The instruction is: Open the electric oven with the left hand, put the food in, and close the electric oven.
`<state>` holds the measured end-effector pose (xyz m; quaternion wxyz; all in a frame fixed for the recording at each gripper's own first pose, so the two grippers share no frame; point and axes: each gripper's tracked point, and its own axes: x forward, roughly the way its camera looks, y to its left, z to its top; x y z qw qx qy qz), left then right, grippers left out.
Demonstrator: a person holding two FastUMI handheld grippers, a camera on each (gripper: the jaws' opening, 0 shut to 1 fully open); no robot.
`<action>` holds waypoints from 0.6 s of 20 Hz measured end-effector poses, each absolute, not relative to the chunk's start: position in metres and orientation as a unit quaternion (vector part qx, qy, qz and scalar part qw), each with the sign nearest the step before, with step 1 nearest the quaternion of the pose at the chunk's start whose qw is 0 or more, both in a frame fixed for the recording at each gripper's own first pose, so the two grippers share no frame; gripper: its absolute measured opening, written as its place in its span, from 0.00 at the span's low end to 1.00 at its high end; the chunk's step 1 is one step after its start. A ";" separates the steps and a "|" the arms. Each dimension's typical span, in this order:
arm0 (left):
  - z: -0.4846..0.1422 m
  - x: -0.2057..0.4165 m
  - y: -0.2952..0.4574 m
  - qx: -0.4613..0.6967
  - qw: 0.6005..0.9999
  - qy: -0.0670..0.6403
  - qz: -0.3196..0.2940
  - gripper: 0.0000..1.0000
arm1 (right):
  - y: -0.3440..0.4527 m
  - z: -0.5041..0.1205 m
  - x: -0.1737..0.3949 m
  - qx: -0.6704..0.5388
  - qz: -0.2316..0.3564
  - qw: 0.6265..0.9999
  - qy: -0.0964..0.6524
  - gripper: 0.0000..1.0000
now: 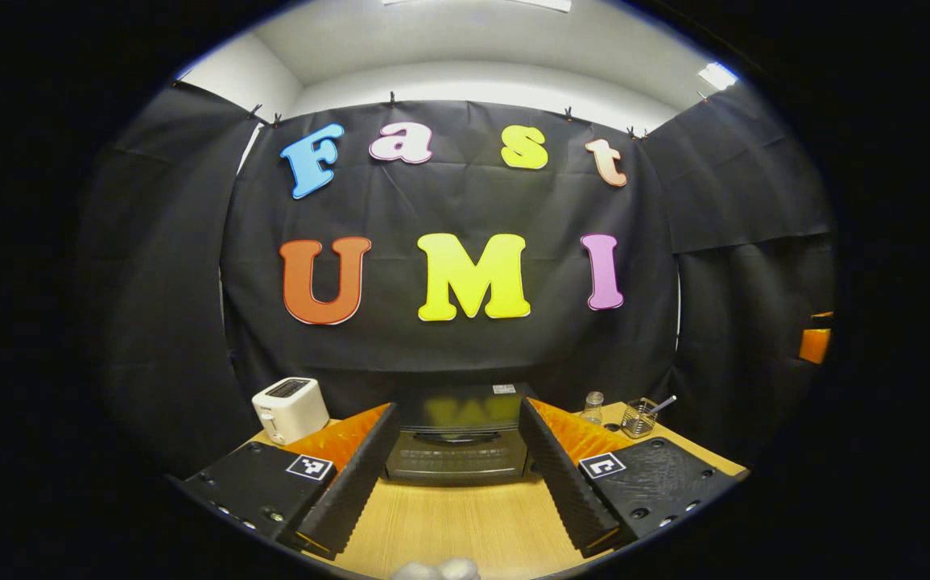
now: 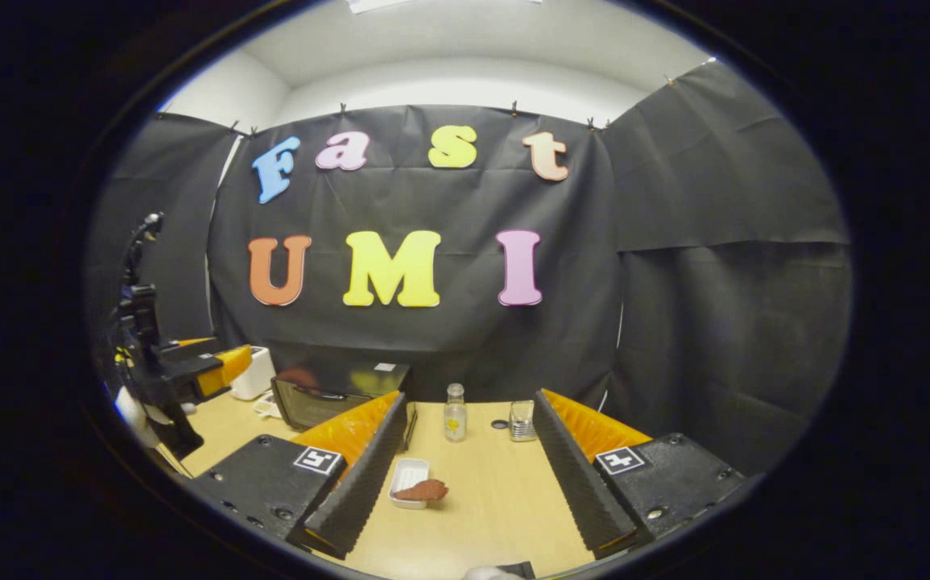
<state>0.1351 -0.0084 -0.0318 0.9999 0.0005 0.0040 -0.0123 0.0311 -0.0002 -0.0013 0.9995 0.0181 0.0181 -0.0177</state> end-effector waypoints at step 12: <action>-0.140 0.299 -0.016 0.003 0.995 0.095 -0.011 0.96 | -0.019 -0.010 0.011 0.024 -0.078 0.995 0.057 0.99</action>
